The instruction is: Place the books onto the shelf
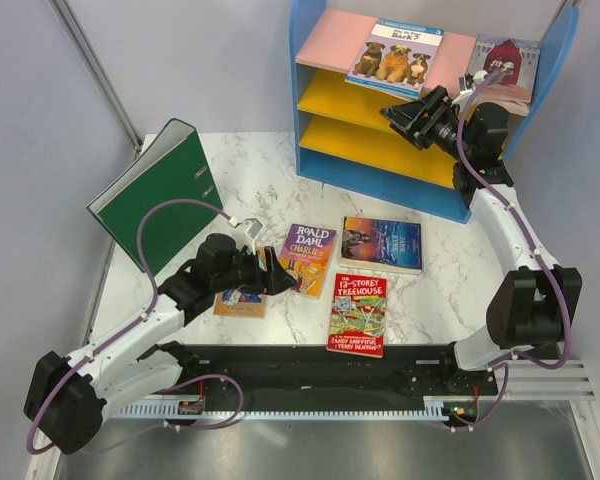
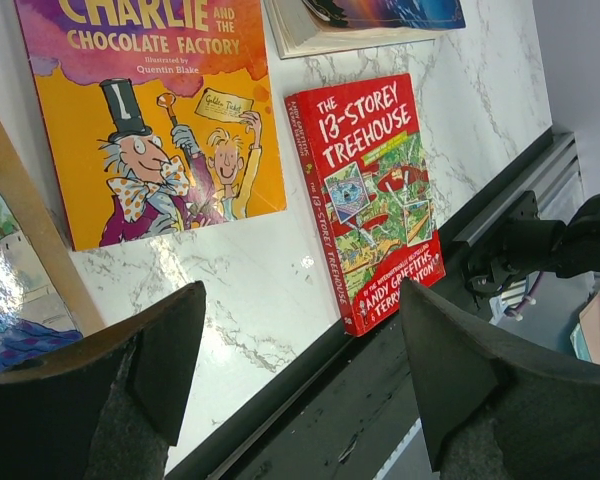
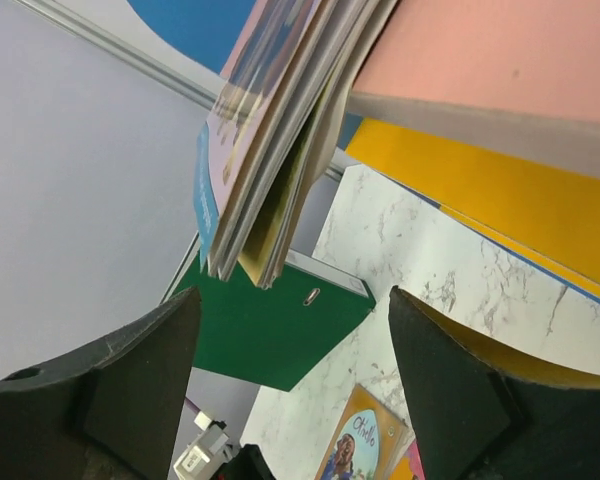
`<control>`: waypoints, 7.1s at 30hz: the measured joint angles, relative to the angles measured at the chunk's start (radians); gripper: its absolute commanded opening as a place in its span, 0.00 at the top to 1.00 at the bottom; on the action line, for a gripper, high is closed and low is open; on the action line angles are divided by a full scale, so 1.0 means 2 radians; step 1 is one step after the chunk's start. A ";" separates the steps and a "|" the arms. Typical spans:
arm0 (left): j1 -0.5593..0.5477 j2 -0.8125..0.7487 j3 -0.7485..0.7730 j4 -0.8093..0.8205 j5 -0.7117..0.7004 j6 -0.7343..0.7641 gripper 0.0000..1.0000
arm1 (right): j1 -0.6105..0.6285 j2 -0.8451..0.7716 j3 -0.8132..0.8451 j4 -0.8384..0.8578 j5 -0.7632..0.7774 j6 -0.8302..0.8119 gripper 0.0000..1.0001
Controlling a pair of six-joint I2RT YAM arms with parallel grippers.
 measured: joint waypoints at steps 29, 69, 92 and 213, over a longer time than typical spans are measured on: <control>-0.002 -0.005 -0.008 0.000 -0.004 0.000 0.16 | 0.112 0.017 0.241 -0.365 0.140 -0.288 1.00; -0.002 -0.004 -0.008 -0.013 -0.004 0.000 0.15 | 0.134 0.157 0.375 -0.414 0.310 -0.334 0.98; -0.070 0.214 0.057 0.027 0.039 0.000 0.20 | 0.138 -0.189 -0.202 -0.389 0.189 -0.255 0.44; -0.074 0.206 0.225 0.294 0.040 -0.124 0.98 | 0.131 -0.547 -0.502 -0.085 0.104 -0.017 0.02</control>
